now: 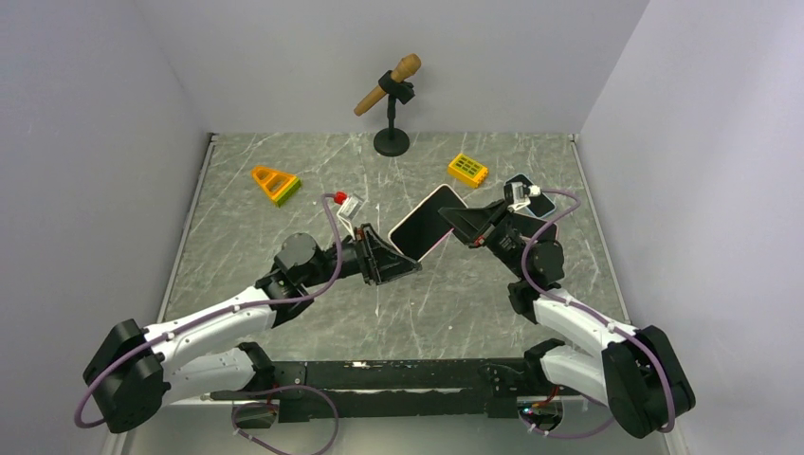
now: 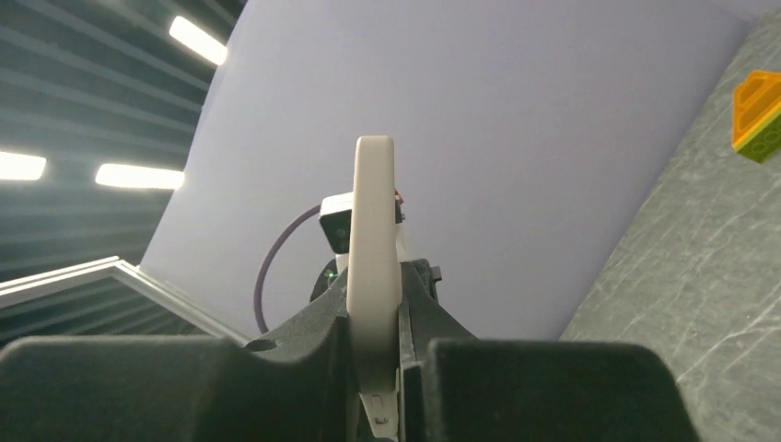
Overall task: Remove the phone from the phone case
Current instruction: Remove the phone case from the phone.
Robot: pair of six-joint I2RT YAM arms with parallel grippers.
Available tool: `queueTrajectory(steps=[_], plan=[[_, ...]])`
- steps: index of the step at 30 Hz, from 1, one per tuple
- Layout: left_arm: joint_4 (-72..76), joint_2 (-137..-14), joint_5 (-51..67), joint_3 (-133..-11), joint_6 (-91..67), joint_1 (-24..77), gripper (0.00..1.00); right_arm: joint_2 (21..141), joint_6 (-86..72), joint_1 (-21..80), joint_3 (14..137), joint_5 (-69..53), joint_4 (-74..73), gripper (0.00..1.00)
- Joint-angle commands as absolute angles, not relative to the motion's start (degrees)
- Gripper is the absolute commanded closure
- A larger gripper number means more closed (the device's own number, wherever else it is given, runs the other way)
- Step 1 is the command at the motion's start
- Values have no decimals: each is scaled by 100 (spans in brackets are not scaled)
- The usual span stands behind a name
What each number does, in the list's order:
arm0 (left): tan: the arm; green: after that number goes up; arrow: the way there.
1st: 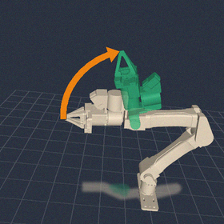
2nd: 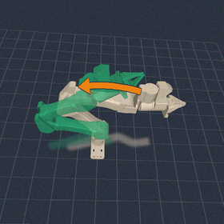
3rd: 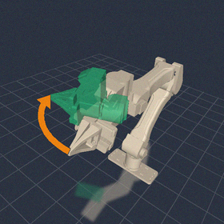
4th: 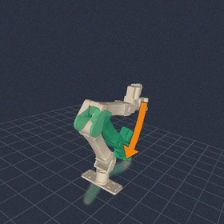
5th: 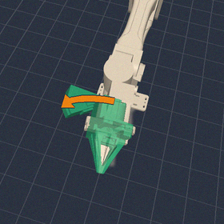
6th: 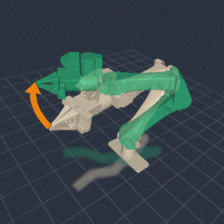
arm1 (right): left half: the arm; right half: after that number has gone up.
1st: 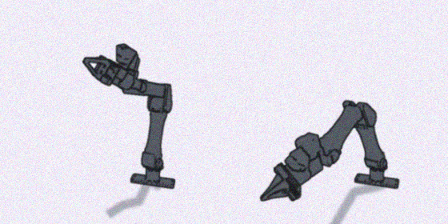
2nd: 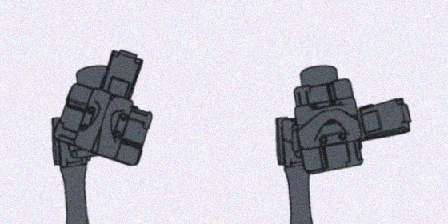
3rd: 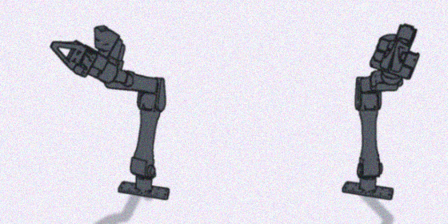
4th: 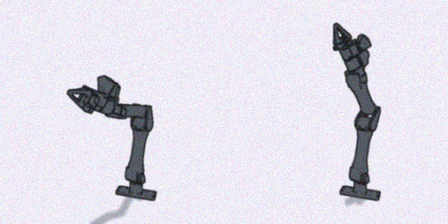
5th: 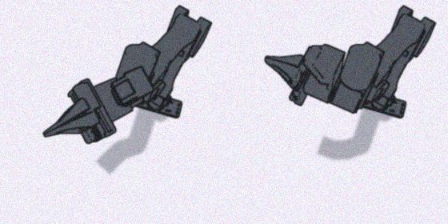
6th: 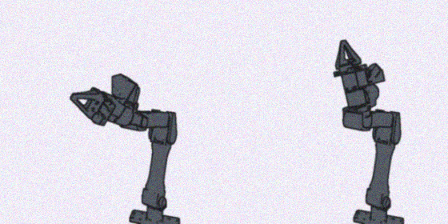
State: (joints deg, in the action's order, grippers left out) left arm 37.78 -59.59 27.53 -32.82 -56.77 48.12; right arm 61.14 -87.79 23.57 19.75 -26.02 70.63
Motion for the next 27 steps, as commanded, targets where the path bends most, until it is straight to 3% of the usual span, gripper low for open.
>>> queueTrajectory(steps=[1, 6, 10, 13, 16, 21, 27], plan=[[4332, -5975, 2641, -3479, -5713, 4881, 69, 6098, -8690, 2458, 2201, -2244, 7503, 100], [4136, -5918, 2566, -3503, -5552, 4937, 77, 6097, -8646, 2558, 2196, -2171, 7467, 100], [3761, -5782, 2342, -3497, -5075, 4936, 100, 6011, -8733, 2666, 2259, -2205, 7182, 100], [3251, -5575, 2177, -3571, -4201, 4860, 100, 5840, -8950, 2688, 2342, -2412, 6773, 100], [2845, -5511, 2836, -3743, -3116, 4504, 100, 5781, -9407, 2685, 2393, -2726, 6570, 100], [2334, -5688, 4160, -3934, -1914, 3631, 100, 6263, -10557, 2725, 2386, -3200, 7807, 100], [1679, -5978, 4614, -4410, -1292, 3440, 100, 6547, -11054, 2834, 2306, -3130, 8425, 100]])
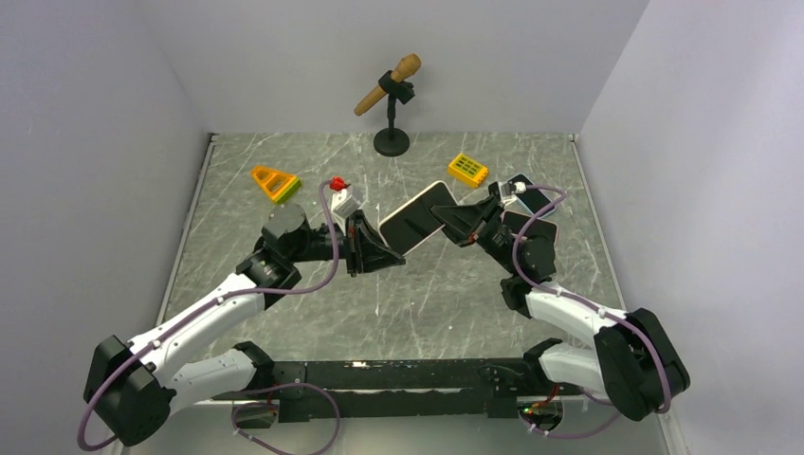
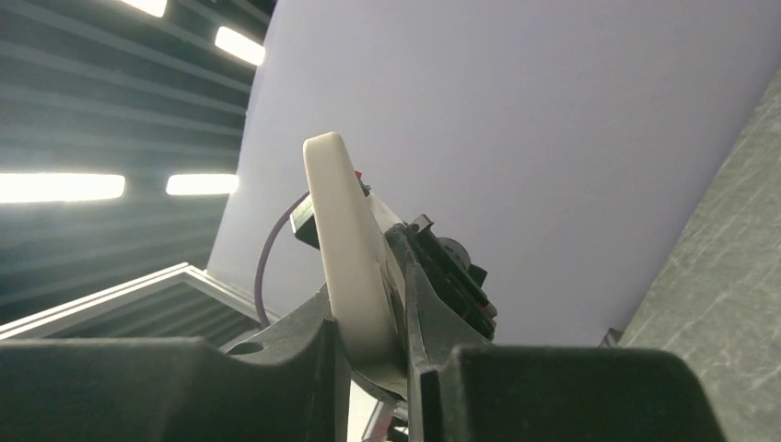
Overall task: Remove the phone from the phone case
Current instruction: Remove the phone case from the phone.
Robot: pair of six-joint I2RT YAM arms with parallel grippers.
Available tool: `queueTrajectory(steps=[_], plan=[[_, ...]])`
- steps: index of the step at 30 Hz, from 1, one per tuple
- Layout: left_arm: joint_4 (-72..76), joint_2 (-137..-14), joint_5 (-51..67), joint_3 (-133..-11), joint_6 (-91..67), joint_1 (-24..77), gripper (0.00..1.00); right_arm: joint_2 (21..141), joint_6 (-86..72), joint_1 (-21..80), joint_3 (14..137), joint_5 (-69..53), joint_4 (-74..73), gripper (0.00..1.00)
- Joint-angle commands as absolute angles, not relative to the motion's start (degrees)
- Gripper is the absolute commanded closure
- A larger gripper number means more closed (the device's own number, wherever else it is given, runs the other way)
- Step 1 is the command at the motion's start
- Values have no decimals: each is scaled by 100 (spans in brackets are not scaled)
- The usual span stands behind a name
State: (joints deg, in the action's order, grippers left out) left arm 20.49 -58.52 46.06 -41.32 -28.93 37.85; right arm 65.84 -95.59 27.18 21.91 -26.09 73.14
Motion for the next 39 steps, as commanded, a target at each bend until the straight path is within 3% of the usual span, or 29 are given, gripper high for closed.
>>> queueTrajectory(steps=[1, 6, 13, 19, 23, 24, 27, 29, 31, 35, 39], plan=[[1753, -5983, 4648, -4398, -1319, 3435, 100, 6664, -11185, 2853, 2303, -3105, 8661, 100], [1534, -5963, 4751, -4465, -896, 3420, 100, 7333, -11770, 2984, 2411, -3037, 9576, 100], [135, -6217, 4724, -5224, 443, 3384, 100, 7628, -11783, 3153, 2417, -2990, 9734, 100], [-259, -6433, 4122, -5510, 276, 3300, 100, 7688, -11610, 3164, 2426, -2951, 9705, 100], [40, -6189, 3589, -5070, -1096, 3286, 100, 7766, -11380, 3158, 2489, -2784, 9834, 100], [319, -6006, 3549, -4795, -1486, 3283, 92, 7730, -11244, 3114, 2519, -2830, 9823, 100], [944, -5204, 3587, -3938, -2511, 3287, 51, 7595, -10811, 2974, 2501, -2951, 9582, 100], [851, -4762, 3697, -3765, -2745, 3282, 32, 7565, -10565, 2889, 2557, -3148, 9417, 100], [151, -4465, 3666, -3943, -2796, 3276, 19, 7547, -10338, 2875, 2543, -3205, 9336, 100], [-1317, -4338, 3843, -4595, -2694, 3277, 14, 7439, -9695, 2874, 2669, -3585, 8608, 100], [-1629, -4274, 4030, -4944, -3088, 3270, 20, 7122, -9120, 2872, 2626, -3678, 7917, 100]])
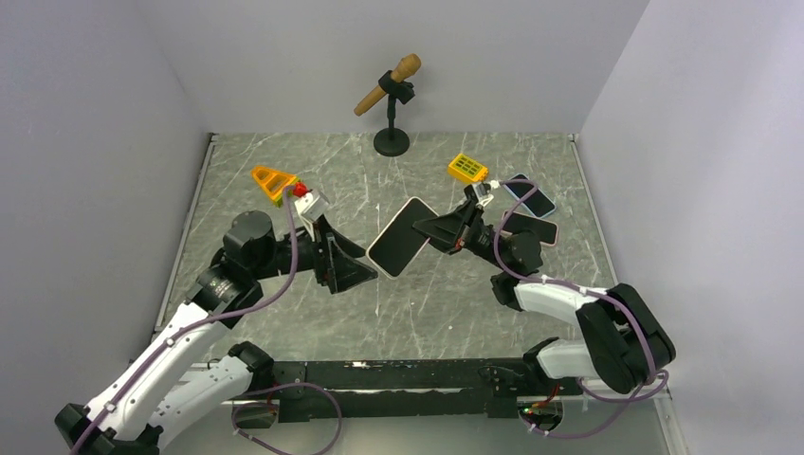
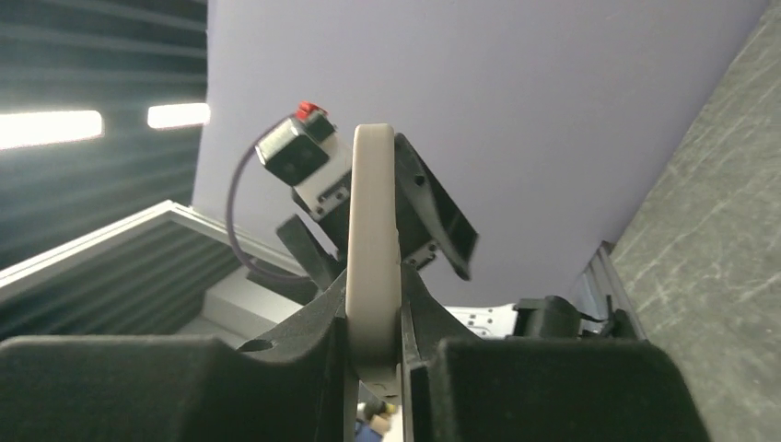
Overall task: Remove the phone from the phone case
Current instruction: Remove the phone case from the phone.
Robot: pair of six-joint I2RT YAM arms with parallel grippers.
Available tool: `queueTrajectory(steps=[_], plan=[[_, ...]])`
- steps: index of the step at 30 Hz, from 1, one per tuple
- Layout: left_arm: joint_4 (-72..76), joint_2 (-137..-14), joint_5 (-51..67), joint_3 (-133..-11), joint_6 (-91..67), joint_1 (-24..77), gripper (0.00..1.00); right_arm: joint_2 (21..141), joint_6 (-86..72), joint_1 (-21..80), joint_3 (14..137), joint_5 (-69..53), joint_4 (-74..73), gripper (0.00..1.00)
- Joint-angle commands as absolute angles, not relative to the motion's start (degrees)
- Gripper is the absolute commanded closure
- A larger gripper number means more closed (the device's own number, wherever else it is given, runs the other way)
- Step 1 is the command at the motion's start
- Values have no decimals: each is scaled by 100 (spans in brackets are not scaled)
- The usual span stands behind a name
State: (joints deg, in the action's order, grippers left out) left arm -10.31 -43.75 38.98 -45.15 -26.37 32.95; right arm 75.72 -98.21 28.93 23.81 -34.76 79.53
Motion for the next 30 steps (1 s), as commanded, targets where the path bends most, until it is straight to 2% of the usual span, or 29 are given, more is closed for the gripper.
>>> queueTrajectory(steps=[1, 13, 20, 22, 30], plan=[[-1569, -4226, 4014, -4968, -3213, 3261, 22, 7009, -8986, 2873, 2639, -3697, 7701, 100], [-820, -4249, 4247, -4635, -3879, 3233, 45, 6244, -8396, 2875, 2896, -3679, 6403, 100], [-314, -4374, 4531, -4471, -4131, 3228, 67, 6153, -8241, 2920, 2962, -3636, 6169, 100], [-365, -4459, 4583, -4482, -4129, 3231, 75, 6147, -8208, 2928, 2990, -3623, 6143, 100], [-56, -4740, 4806, -4413, -4141, 3226, 91, 6054, -7917, 3002, 3163, -3669, 5700, 100]])
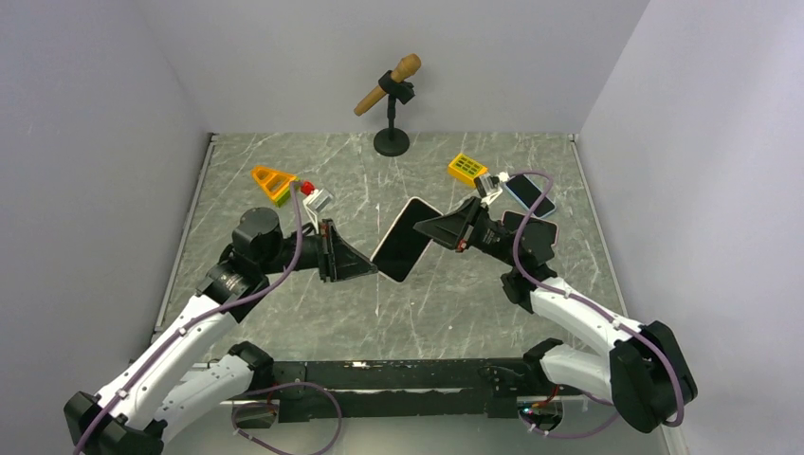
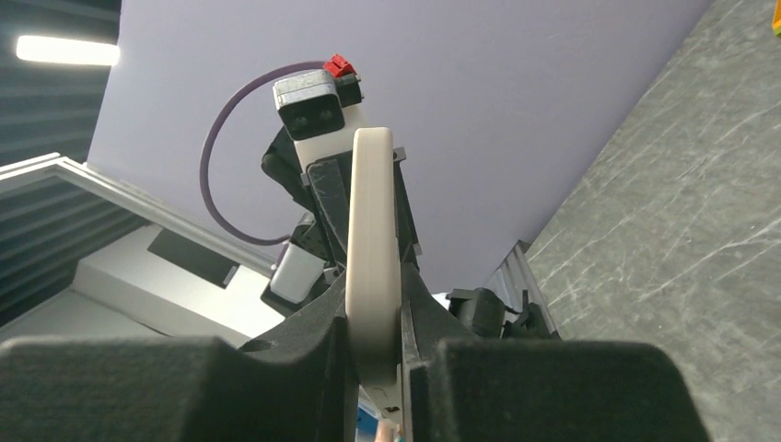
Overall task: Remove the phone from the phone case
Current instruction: Remove the phone case from the phone.
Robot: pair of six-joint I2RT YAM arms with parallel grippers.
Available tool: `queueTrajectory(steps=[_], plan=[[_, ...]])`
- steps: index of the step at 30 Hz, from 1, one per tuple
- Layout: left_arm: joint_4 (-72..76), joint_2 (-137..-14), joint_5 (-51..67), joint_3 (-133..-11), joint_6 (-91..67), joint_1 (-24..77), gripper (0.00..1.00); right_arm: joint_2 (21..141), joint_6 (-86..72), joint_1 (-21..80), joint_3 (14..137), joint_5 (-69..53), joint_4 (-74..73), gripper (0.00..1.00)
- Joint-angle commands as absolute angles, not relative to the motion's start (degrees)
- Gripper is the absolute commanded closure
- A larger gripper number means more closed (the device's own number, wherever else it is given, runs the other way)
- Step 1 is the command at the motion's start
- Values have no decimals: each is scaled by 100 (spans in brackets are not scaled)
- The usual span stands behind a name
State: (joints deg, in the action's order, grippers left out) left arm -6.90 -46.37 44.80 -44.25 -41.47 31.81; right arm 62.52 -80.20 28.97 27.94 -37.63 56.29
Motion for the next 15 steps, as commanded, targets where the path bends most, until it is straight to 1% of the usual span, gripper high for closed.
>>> queueTrajectory(steps=[1, 2, 3, 4, 5, 7, 9, 12, 15], plan=[[116, -4791, 4910, -4412, -4075, 3231, 95, 6040, -7907, 3001, 3150, -3690, 5682, 100], [300, -4847, 5102, -4401, -4007, 3226, 99, 6035, -7906, 3005, 3160, -3735, 5685, 100], [649, -4919, 5441, -4366, -3966, 3232, 100, 6046, -7932, 3001, 3164, -3788, 5712, 100], [1050, -5004, 5917, -4282, -3952, 3230, 100, 6073, -8026, 2997, 3155, -3871, 5833, 100], [1340, -5038, 6098, -4232, -3878, 3223, 100, 6113, -8146, 2993, 3166, -3952, 5964, 100], [826, -5038, 6073, -4314, -3190, 3092, 100, 6258, -8556, 3001, 3193, -4162, 6391, 100], [326, -5074, 5946, -4422, -2503, 2846, 100, 6440, -9298, 3006, 3085, -4217, 7334, 100], [576, -5320, 6215, -4336, -2359, 2360, 100, 6741, -10358, 3094, 2975, -4000, 8749, 100], [901, -5778, 6519, -4414, -2403, 2175, 100, 6883, -10774, 3256, 2986, -3823, 9066, 100]])
